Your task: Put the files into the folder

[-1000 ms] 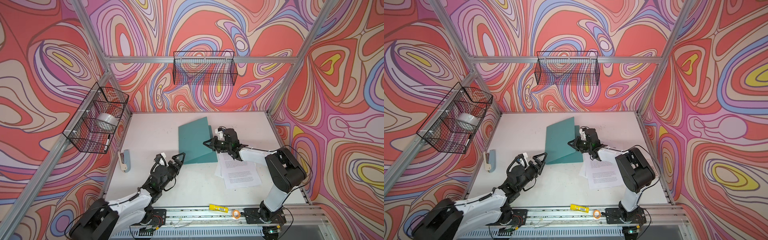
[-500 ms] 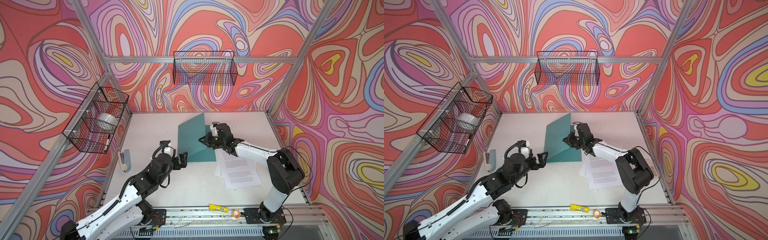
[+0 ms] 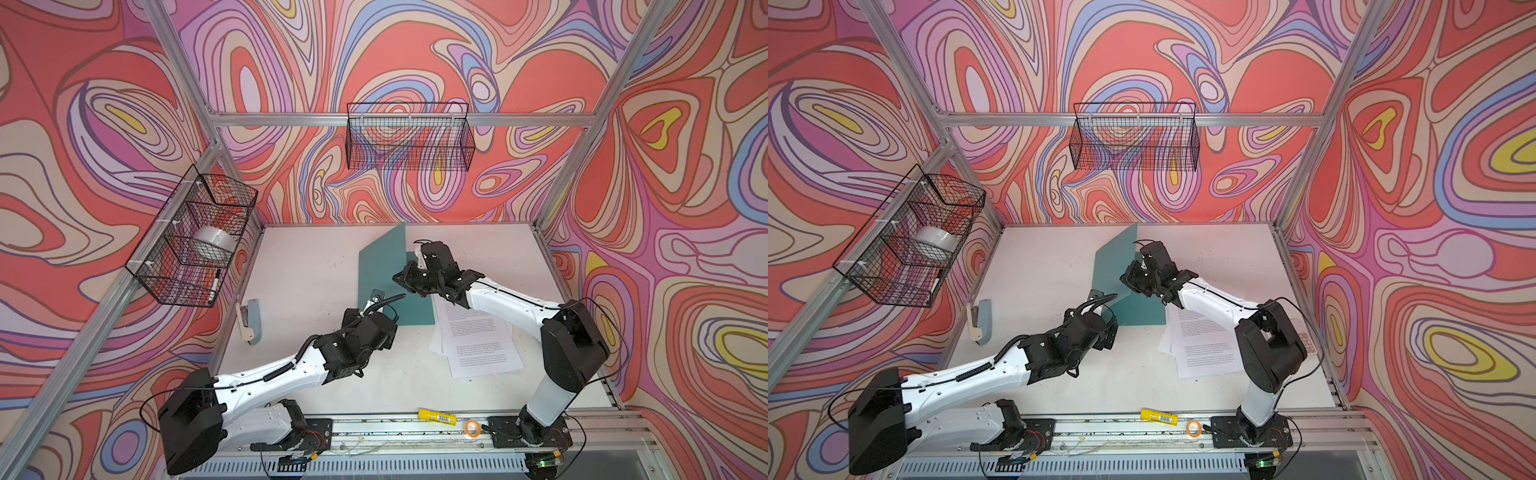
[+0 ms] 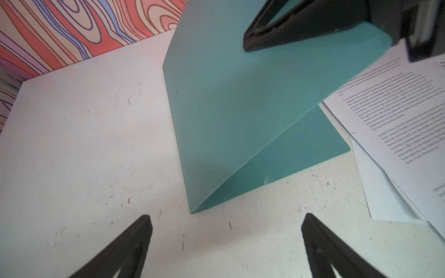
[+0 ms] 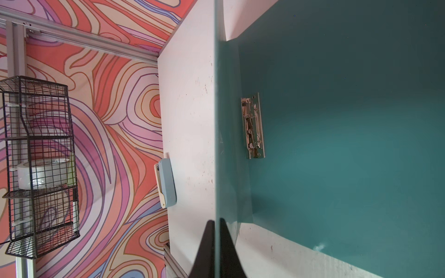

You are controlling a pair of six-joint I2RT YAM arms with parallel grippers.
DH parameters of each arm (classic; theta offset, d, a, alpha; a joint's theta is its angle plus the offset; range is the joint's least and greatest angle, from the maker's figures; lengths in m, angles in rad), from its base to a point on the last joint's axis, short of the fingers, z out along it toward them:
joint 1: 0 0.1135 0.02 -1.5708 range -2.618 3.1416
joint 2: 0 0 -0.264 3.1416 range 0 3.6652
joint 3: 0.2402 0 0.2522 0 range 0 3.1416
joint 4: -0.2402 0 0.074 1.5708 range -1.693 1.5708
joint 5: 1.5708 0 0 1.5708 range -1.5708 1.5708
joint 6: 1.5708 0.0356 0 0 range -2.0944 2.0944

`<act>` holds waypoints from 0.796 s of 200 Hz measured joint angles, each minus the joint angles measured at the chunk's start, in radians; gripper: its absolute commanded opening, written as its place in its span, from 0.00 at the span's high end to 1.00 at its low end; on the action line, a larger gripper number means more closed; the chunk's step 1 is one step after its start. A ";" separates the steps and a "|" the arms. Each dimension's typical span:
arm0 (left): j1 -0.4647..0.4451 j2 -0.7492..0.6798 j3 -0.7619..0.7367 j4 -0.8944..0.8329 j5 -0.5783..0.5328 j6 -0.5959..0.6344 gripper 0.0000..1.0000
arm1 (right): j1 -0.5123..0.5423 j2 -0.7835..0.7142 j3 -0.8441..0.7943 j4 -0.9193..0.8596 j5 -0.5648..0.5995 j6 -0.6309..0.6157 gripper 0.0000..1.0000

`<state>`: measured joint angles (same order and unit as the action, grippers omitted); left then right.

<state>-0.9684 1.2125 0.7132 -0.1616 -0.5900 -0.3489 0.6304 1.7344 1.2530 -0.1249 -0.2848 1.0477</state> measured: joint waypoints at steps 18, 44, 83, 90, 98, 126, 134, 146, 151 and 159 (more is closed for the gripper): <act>0.000 0.035 0.012 0.044 -0.019 0.024 0.12 | 0.014 0.000 0.014 -0.013 0.000 -0.002 1.00; 0.000 0.060 0.015 0.093 -0.040 0.046 0.19 | 0.034 -0.003 0.033 -0.022 -0.005 -0.008 1.00; 0.000 0.080 0.032 0.144 -0.051 0.067 0.42 | 0.045 -0.013 0.038 -0.027 -0.030 -0.010 1.00; 0.000 0.080 0.032 0.151 -0.052 0.069 0.44 | 0.045 -0.014 0.038 -0.027 -0.034 -0.011 1.00; 0.000 0.081 0.032 0.159 -0.054 0.069 0.48 | 0.045 -0.015 0.038 -0.027 -0.038 -0.011 1.00; 0.005 0.090 0.033 0.173 -0.058 0.069 0.77 | 0.047 -0.019 0.038 -0.035 -0.047 -0.015 1.00; 0.007 0.091 0.033 0.175 -0.058 0.070 0.90 | 0.047 -0.022 0.038 -0.041 -0.048 -0.017 1.00; 0.012 0.092 0.033 0.174 -0.054 0.075 1.00 | 0.047 -0.025 0.039 -0.041 -0.046 -0.017 1.00; 0.012 0.092 0.033 0.174 -0.054 0.076 1.00 | 0.047 -0.027 0.039 -0.038 -0.045 -0.014 1.00; 0.013 0.092 0.033 0.173 -0.063 0.077 1.00 | 0.048 -0.029 0.041 -0.032 -0.045 -0.012 0.96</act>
<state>-0.9554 1.3048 0.7464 0.0116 -0.6529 -0.2718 0.6781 1.7058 1.2938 -0.1570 -0.3294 1.0359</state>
